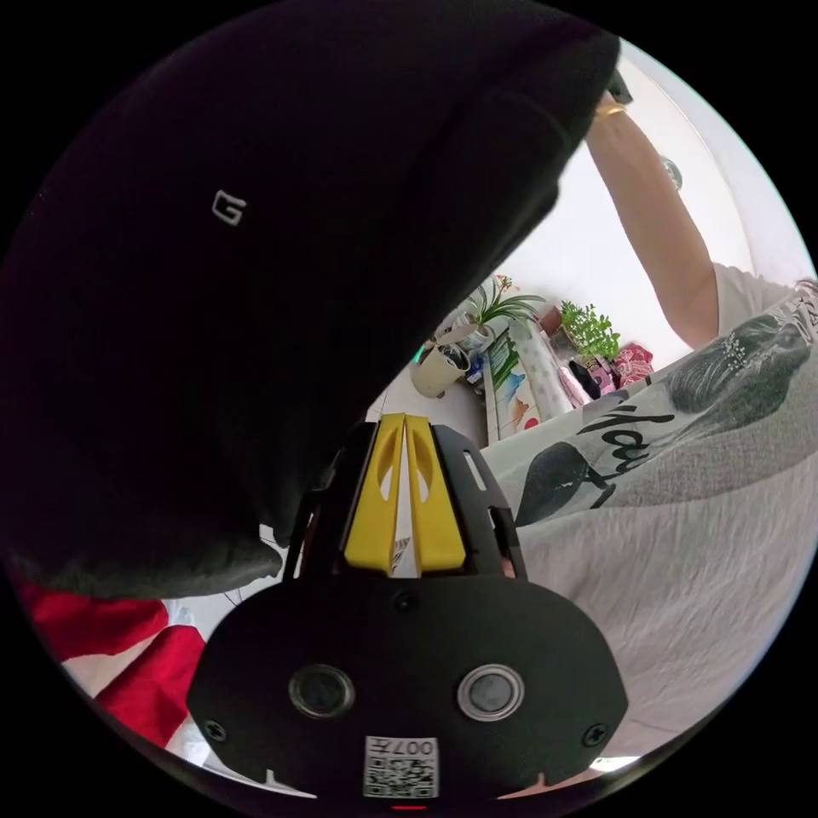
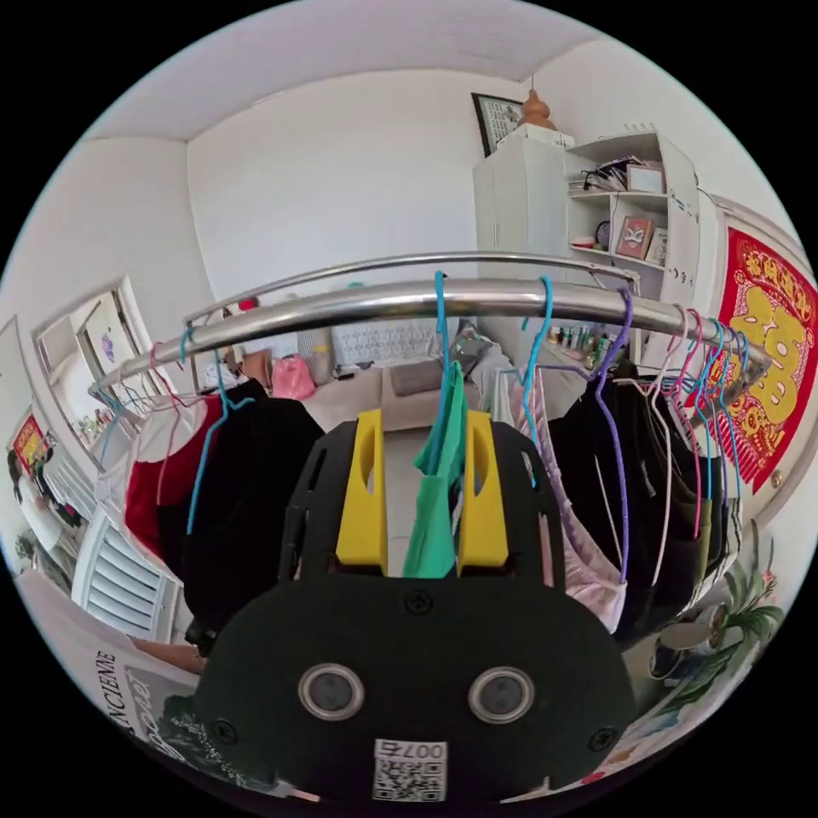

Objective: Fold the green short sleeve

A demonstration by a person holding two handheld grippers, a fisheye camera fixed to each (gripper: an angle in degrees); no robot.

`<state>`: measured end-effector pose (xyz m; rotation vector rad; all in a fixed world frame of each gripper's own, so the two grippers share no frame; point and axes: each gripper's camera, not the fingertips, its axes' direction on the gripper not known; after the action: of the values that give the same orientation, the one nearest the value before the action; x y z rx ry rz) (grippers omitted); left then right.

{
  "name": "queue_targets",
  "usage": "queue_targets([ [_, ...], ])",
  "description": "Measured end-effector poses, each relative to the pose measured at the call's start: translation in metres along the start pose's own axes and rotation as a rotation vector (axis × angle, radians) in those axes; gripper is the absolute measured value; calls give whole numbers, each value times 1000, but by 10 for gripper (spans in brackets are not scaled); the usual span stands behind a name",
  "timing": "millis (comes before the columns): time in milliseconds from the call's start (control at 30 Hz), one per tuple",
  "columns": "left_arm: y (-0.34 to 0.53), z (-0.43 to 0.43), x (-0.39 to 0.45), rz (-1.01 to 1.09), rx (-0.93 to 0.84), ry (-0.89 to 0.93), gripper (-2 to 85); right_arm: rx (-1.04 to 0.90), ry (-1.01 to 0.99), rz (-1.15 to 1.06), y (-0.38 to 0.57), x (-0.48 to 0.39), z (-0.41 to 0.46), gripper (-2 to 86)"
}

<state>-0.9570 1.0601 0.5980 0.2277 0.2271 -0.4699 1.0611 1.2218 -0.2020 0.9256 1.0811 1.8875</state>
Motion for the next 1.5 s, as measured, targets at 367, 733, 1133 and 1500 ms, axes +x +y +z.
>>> queue_targets([
  [367,5,-48,15,-51,90,-7,-10,-140,73,-177,-75,-26,75,3],
  [733,-11,-84,65,-24,76,-44,-10,-262,-16,-246,-104,-60,146,2],
  [1133,-99,-100,207,384,12,12,-9,-94,-43,-6,112,27,-48,4],
  [1500,-217,-82,414,604,116,260,85,-85,404,96,259,-46,-322,4],
])
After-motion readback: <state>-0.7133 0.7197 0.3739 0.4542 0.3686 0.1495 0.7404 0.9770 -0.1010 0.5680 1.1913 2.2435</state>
